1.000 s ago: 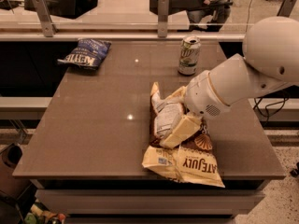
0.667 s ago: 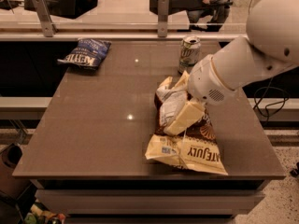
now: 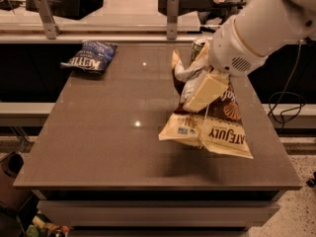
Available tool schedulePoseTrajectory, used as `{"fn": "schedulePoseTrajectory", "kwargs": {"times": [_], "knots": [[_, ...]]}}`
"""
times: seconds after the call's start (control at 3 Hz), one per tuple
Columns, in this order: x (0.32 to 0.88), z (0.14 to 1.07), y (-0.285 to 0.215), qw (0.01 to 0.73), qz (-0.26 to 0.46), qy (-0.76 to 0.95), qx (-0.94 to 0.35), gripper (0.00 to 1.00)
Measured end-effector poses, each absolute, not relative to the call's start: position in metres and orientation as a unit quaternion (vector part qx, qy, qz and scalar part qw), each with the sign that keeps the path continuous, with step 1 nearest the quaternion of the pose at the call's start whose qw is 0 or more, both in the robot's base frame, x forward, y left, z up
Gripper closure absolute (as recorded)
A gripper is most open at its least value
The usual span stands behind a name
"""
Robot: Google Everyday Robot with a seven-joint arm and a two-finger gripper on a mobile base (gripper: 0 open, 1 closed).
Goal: Move brown chip bag near blue chip bag
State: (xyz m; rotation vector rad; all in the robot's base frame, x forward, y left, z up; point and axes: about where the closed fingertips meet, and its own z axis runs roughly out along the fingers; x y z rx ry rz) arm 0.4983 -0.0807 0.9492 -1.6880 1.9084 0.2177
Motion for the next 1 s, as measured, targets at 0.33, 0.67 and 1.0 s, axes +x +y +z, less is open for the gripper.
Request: {"fn": "schedulePoseTrajectory", "kwargs": {"times": [0.33,0.67,1.0], "knots": [[0.516,0.990,-0.081,0.314,0.037,0.698,-0.643,1.00],[0.534,1.021,-0.073,0.344,0.010,0.671,-0.656,1.00],[0.555,1.047,-0.059,0.377,-0.006,0.637,-0.672,1.00]]}}
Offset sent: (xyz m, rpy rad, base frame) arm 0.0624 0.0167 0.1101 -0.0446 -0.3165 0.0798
